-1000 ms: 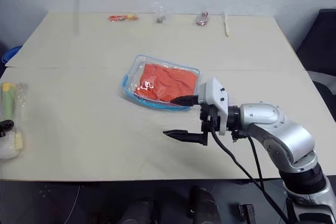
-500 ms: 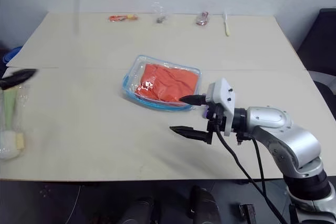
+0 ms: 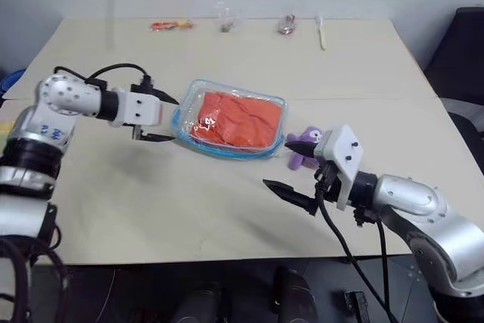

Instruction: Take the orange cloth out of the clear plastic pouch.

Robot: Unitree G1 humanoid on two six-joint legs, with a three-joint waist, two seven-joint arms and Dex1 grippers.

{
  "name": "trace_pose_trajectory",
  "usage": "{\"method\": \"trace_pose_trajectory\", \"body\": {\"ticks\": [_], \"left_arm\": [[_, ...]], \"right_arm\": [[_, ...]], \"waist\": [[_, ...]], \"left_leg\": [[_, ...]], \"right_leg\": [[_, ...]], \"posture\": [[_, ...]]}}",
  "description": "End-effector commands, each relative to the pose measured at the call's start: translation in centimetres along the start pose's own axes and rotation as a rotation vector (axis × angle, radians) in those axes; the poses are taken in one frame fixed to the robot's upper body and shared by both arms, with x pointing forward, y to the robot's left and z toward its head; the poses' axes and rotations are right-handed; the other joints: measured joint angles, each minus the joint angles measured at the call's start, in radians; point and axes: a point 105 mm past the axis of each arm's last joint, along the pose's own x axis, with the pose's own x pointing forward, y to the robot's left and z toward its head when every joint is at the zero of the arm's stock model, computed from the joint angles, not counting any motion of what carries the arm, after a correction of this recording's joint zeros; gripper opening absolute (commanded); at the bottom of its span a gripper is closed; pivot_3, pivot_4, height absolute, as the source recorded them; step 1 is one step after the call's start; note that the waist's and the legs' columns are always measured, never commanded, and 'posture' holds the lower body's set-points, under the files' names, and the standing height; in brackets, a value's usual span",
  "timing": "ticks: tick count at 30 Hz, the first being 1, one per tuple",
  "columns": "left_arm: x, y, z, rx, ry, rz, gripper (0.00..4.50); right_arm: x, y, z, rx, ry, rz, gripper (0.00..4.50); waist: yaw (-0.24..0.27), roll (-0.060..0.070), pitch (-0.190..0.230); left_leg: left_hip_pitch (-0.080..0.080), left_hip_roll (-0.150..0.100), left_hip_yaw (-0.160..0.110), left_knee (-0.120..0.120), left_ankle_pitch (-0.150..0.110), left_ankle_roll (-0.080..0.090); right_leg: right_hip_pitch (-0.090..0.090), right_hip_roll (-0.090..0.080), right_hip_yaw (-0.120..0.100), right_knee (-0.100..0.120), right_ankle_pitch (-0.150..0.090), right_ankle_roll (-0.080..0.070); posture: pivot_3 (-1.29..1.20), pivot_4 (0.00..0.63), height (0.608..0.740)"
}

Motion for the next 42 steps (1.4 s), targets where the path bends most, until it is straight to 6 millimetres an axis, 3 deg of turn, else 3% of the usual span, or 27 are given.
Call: {"method": "trace_pose_trajectory", "body": {"ticks": [1, 5, 8, 19, 20, 30, 34, 42], "left_arm": [[0.5, 0.3, -0.2, 0.035, 0.009, 0.005, 4.35], [1.6, -0.1, -0.6, 0.037, 0.030, -0.017, 4.35], [2.0, 0.3, -0.3, -0.002, 0.002, 0.009, 3.76], [1.9, -0.7, -0.6, -0.013, -0.011, -0.034, 0.15], [1.8, -1.0, -0.7, -0.014, -0.010, -0.046, 0.01], [-1.4, -4.3, 0.9, 0.019, -0.018, -0.054, 0.01], [-3.0, -5.3, 2.1, -0.068, 0.054, 0.026, 0.01], [-4.3, -10.7, 3.8, -0.294, 0.232, 0.036, 0.01]], "right_arm": [[-0.5, 0.4, 1.1, -0.039, -0.029, -0.032, 4.50], [-0.8, 0.5, 1.0, -0.036, -0.027, -0.066, 4.50], [-0.9, 0.6, 1.0, -0.036, -0.026, -0.074, 4.50], [-1.0, 1.0, 0.9, -0.034, -0.010, -0.039, 4.50], [-1.0, 1.1, 0.9, -0.033, -0.008, -0.033, 4.50], [-1.6, 2.3, 0.3, 0.006, 0.039, 0.093, 4.50], [-1.6, 2.3, 0.1, 0.009, 0.049, 0.121, 4.50], [-1.5, 2.5, -0.2, 0.012, 0.052, 0.160, 4.50]], "waist": [[0.000, 0.000, 0.000], [0.001, 0.000, 0.000], [0.001, -0.001, 0.000], [0.001, -0.001, 0.000], [0.000, -0.001, 0.000], [-0.003, -0.001, 0.000], [0.000, -0.001, 0.000], [0.003, -0.001, 0.000]], "left_leg": [[0.000, 0.000, 0.000, 0.000, 0.000, 0.000], [0.000, 0.000, 0.000, 0.000, 0.000, 0.001], [0.000, 0.000, 0.000, 0.000, 0.000, 0.001], [-0.001, -0.001, -0.001, 0.001, 0.000, 0.002], [-0.001, -0.001, -0.001, 0.001, 0.000, 0.002], [0.000, 0.001, -0.002, 0.001, 0.000, 0.002], [0.000, 0.001, -0.005, 0.002, 0.000, 0.002], [0.000, 0.001, -0.010, 0.002, 0.000, 0.002]], "right_leg": [[0.000, 0.000, 0.000, 0.000, 0.000, 0.000], [0.000, 0.000, 0.000, 0.001, 0.000, 0.000], [0.000, -0.001, 0.000, 0.001, 0.000, 0.001], [0.000, -0.001, 0.000, 0.000, 0.001, 0.001], [0.000, -0.001, 0.000, 0.000, 0.001, 0.001], [0.000, -0.001, 0.000, 0.001, 0.001, 0.001], [0.000, -0.002, 0.001, 0.001, 0.001, 0.001], [0.001, -0.001, 0.003, 0.001, 0.001, 0.001]], "posture": [[0.00, 0.150, 0.740], [0.00, 0.150, 0.740], [0.00, 0.150, 0.740], [0.00, 0.150, 0.740], [0.00, 0.150, 0.740], [0.00, 0.150, 0.740], [0.00, 0.150, 0.740], [0.00, 0.150, 0.740]]}}
